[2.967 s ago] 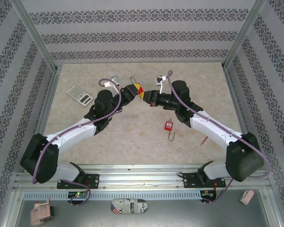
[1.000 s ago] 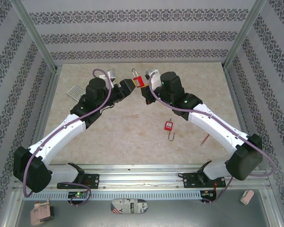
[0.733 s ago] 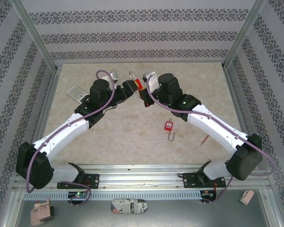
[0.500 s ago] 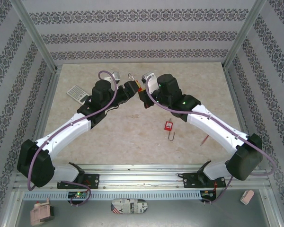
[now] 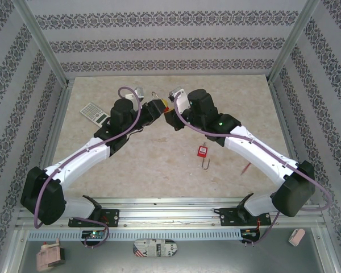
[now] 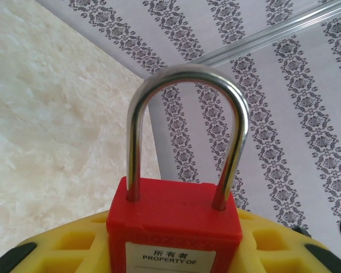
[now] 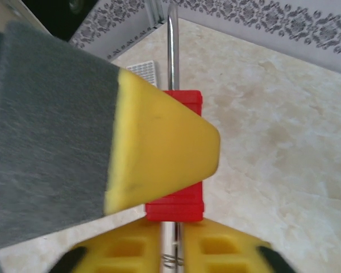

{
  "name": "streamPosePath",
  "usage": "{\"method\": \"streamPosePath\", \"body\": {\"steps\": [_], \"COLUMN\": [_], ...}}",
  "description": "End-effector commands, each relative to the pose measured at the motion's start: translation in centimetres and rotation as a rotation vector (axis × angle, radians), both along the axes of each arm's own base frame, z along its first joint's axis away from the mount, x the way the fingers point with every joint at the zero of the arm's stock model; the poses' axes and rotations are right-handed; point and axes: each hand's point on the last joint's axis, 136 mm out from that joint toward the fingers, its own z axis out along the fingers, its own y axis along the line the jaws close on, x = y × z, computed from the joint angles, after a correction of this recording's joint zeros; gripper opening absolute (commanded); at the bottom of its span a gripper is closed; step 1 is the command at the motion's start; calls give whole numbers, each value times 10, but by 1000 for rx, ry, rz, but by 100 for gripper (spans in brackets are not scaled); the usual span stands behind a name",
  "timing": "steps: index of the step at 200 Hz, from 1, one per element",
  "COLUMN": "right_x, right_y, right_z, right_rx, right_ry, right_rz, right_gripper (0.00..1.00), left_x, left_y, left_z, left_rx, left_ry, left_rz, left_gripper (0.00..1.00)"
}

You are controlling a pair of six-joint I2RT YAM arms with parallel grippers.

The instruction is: Unlock with the key

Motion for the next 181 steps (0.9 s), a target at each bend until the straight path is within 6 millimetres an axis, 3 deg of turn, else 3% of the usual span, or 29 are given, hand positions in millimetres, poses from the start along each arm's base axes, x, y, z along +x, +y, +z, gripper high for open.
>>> {"method": "streamPosePath", "body": {"steps": [1,23,61,110,181], "right_x": [-9,-8,-12,-20,-17], "right_y": [7,-2,-13,-10,-16], "right_z": [39,47,53,34,-1], "right_rx": [130,211,272,240,153], "right_ry": [-13,38,74,104,114], "right_rz": [73,82,104,135,92], "right_gripper": [35,44,46,42,35], "left_x": [-4,-9,-11,-6,-7], "left_y": [-6,-7,-2,-2,-1], "left_z": [16,28,42,36,39], "left_rx": [-54,-88,-137,-195,-189], "left_ry": [-81,-158,-256,-254,-250], "left_rz": [-28,-55,-74,-77,-78], "left_gripper": [7,4,1,0,0]}}
